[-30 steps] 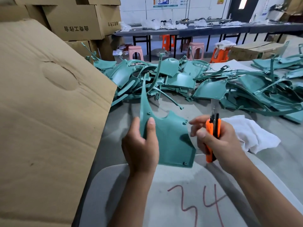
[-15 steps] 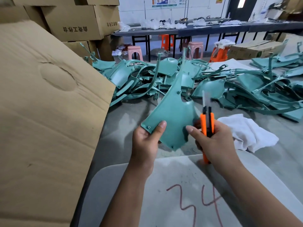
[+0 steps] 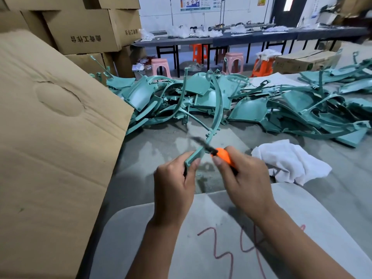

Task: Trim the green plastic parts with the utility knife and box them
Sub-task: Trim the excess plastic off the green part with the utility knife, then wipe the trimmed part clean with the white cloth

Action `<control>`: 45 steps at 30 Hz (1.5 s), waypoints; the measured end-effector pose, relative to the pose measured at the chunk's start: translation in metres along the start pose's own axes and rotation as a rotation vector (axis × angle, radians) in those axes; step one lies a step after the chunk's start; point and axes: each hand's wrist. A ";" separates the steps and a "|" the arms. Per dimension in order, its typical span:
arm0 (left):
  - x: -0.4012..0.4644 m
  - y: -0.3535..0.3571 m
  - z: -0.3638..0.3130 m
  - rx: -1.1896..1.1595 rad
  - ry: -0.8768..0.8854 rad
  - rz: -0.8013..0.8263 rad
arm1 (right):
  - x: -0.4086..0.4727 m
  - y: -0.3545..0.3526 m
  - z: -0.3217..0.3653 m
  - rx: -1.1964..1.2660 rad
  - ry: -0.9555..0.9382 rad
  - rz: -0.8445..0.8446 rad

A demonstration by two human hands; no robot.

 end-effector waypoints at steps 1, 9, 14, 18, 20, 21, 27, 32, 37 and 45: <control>0.000 -0.001 0.001 -0.019 -0.005 0.014 | 0.002 -0.002 -0.006 -0.005 0.063 -0.033; 0.002 -0.001 0.006 -0.122 -0.099 0.059 | 0.000 -0.009 -0.009 0.016 -0.029 -0.009; 0.007 -0.012 0.012 -0.291 -0.211 0.183 | 0.003 -0.007 -0.011 0.027 0.014 0.000; 0.013 -0.026 0.017 -0.384 -0.233 0.271 | 0.007 -0.018 -0.032 -0.037 0.202 -0.070; 0.014 -0.031 0.019 -0.409 -0.246 0.330 | 0.009 -0.025 -0.042 -0.052 0.281 -0.111; 0.014 -0.033 0.021 -0.410 -0.252 0.356 | 0.010 -0.028 -0.046 -0.067 0.310 -0.130; 0.015 -0.042 0.025 -0.524 -0.264 0.405 | 0.014 -0.032 -0.070 -0.234 0.465 -0.150; 0.013 -0.045 0.037 -0.620 -0.376 0.275 | 0.014 -0.032 -0.072 -0.392 0.536 -0.041; 0.017 -0.031 0.031 -0.752 -0.626 0.017 | 0.005 -0.009 -0.032 -0.443 0.248 0.251; 0.014 -0.029 0.037 -0.668 -0.524 -0.020 | 0.012 -0.021 -0.046 -0.508 0.396 0.038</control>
Point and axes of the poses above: each hand's wrist, its own x-axis towards the middle knuckle, its own y-axis out of the palm, z = x × y, and after that the axes turned 2 degrees about y, right-handed
